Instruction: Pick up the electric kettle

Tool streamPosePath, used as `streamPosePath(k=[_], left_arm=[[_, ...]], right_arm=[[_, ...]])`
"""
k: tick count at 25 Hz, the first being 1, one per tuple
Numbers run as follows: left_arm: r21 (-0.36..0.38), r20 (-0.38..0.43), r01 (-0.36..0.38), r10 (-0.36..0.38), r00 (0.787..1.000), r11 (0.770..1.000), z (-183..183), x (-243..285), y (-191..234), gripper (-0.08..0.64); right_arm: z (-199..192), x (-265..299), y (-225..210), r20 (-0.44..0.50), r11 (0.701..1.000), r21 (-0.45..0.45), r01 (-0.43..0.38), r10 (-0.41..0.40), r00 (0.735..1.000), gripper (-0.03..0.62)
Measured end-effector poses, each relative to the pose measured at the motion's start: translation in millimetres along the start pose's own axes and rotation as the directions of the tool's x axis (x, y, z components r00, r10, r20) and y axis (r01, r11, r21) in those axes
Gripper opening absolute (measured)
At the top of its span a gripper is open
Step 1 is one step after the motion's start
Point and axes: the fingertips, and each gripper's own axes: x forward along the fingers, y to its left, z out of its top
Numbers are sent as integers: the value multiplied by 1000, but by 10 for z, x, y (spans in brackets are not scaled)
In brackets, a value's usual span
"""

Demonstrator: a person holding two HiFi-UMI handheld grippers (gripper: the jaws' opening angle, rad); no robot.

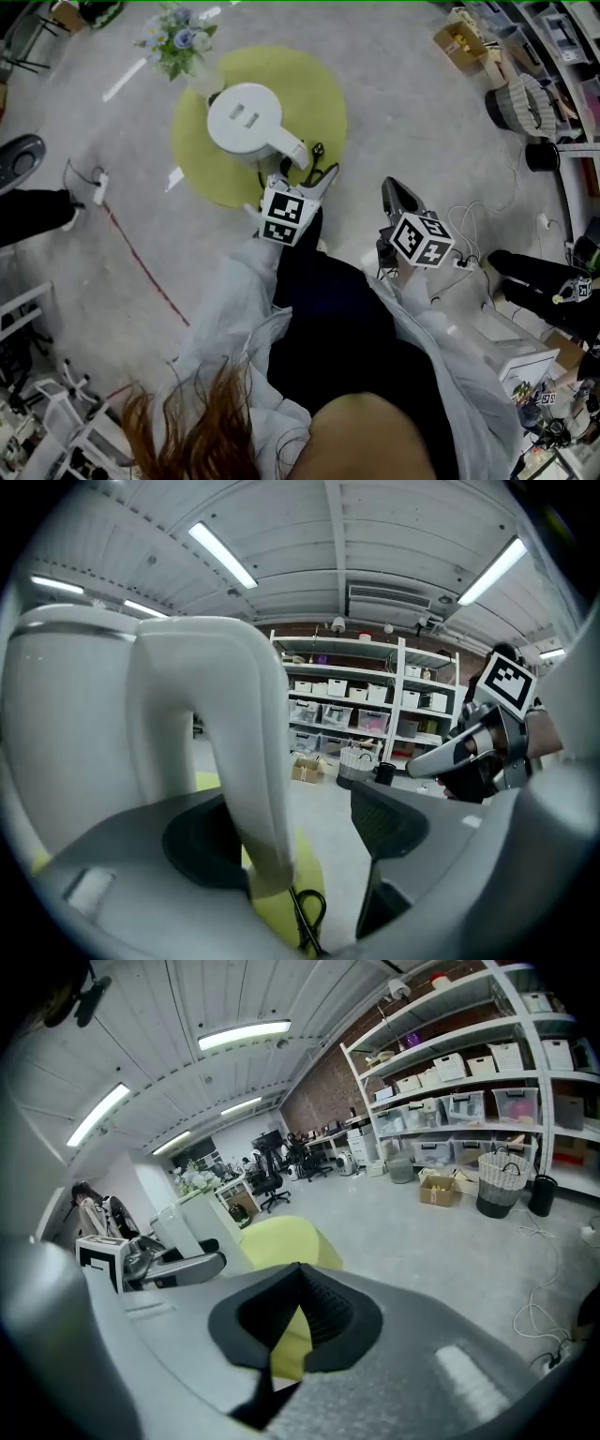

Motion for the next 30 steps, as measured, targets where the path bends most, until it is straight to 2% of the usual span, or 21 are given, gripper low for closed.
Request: streamPosePath(k=[2, 6, 14, 23, 30], left_arm=[[21, 9, 3, -3, 1000, 1000, 66, 59, -9, 330], [11, 29, -3, 3, 1000, 1000, 128, 128, 22, 281], [28, 38, -89, 88, 995, 996, 133, 38, 190, 75], [18, 36, -29, 29, 999, 999, 147, -80, 257, 90], [36, 33, -30, 29, 999, 999, 216, -127, 311, 97]], right_arm=[[45, 9, -48, -2, 1000, 7, 10, -10, 1000, 2], [88, 57, -104, -10, 1000, 13, 20, -20, 1000, 2], [61, 147, -116, -19, 999, 34, 22, -22, 1000, 2], [26, 168, 2, -3, 999, 35, 14, -14, 1000, 2], [86, 125, 41, 31, 999, 31, 20, -21, 999, 2]])
